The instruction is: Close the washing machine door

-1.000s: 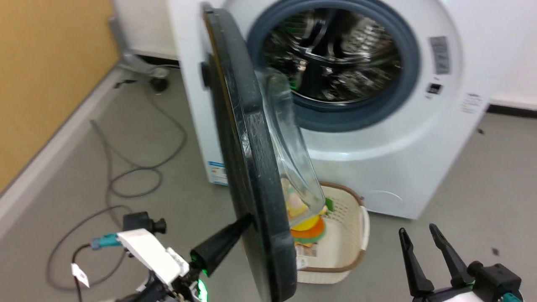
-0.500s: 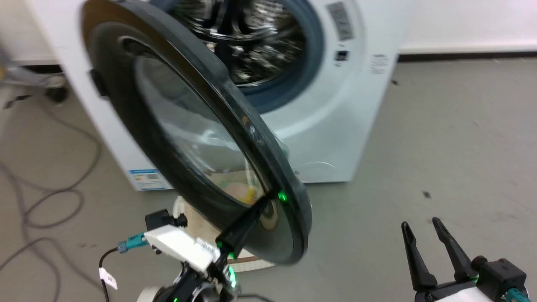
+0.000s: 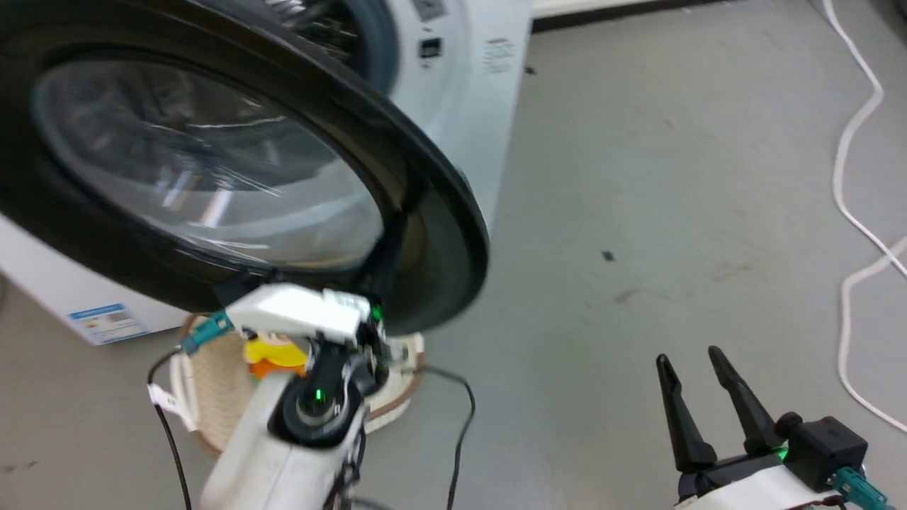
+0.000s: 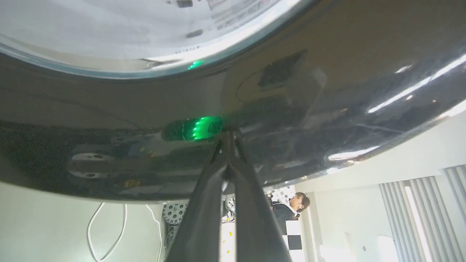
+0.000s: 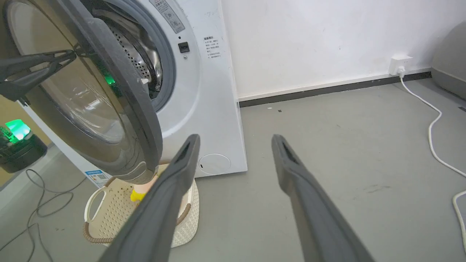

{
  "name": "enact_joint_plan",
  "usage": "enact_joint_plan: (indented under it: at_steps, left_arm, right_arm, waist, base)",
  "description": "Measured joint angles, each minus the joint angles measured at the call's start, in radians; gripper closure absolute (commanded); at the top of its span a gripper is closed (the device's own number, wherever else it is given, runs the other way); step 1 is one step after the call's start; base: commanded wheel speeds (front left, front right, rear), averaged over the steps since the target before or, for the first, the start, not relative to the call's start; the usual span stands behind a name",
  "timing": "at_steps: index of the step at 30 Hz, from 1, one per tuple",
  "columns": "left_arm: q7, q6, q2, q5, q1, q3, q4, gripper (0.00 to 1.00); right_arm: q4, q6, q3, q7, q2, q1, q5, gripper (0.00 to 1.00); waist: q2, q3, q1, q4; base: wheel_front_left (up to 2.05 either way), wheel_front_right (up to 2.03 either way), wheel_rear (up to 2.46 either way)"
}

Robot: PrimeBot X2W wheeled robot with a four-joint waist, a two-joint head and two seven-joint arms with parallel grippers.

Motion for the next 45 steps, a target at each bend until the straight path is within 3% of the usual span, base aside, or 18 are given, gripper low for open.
enact_joint_plan:
  at_steps: [7, 11, 21, 25, 30, 35, 41, 43, 45]
  left_arm:
    - [-0.132, -0.011, -0.001, -0.025, -0.212, 0.02, 0.195, 1.0]
    - [-0.158, -0.025, -0.002, -0.025, -0.28, 0.015, 0.257, 1.0]
    - [-0.156, -0.081, -0.001, -0.001, -0.295, -0.081, 0.354, 1.0]
    - [-0.159, -0.091, 0.032, 0.108, -0.23, -0.172, 0.325, 1.0]
    - [-0.226, -0.095, 0.149, 0.383, -0.148, -0.315, 0.246, 1.0]
    - [-0.254, -0.004, 0.256, 0.694, -0.092, -0.357, 0.144, 1.0]
    - [-0.255, 0.141, 0.328, 1.043, 0.042, -0.238, -0.087, 1.0]
    - [-0.255, 0.187, 0.336, 1.108, 0.104, -0.186, -0.151, 1.0]
    - [-0.255, 0.206, 0.334, 1.152, 0.169, -0.153, -0.198, 1.0]
  right_arm:
    - [0.016, 0.0, 0.021, -0.007, 0.016, -0.013, 0.007, 0.0]
    - [0.015, 0.0, 0.023, -0.007, 0.019, -0.024, 0.007, 0.0]
    - [0.006, 0.0, 0.003, -0.007, 0.026, -0.025, 0.007, 0.0]
    - [0.0, 0.0, -0.005, -0.007, 0.021, -0.024, 0.004, 0.0]
    - [-0.014, 0.0, -0.015, -0.008, 0.005, -0.01, 0.0, 0.0]
    - [-0.015, 0.0, -0.016, -0.008, -0.014, 0.012, -0.001, 0.0]
    - [-0.021, 0.0, -0.016, -0.007, -0.023, 0.023, -0.002, 0.0]
    - [-0.024, 0.0, -0.017, -0.007, -0.025, 0.027, -0.002, 0.0]
    - [-0.026, 0.0, -0.017, -0.006, -0.026, 0.032, -0.002, 0.0]
  waist:
    - [0.0, 0.045, 0.0, -0.086]
    - [0.0, 0.055, 0.0, -0.102]
    - [0.0, 0.03, 0.0, -0.049]
    - [0.0, 0.003, -0.0001, -0.005]
    - [0.0, -0.036, 0.0, 0.064]
    - [0.0, -0.076, 0.0, 0.146]
    - [0.0, -0.125, -0.0001, 0.237]
    - [0.0, -0.141, -0.0001, 0.263]
    - [0.0, -0.153, -0.0001, 0.286]
  base:
    - [0.0, 0.0, 0.0]
    - [0.0, 0.0, 0.0]
    - [0.0, 0.0, 0.0]
    - [0.0, 0.0, 0.0]
    - [0.0, 0.0, 0.0]
    - [0.0, 0.0, 0.0]
    - [0.0, 0.0, 0.0]
    - [0.0, 0.0, 0.0]
    - [0.0, 0.0, 0.0]
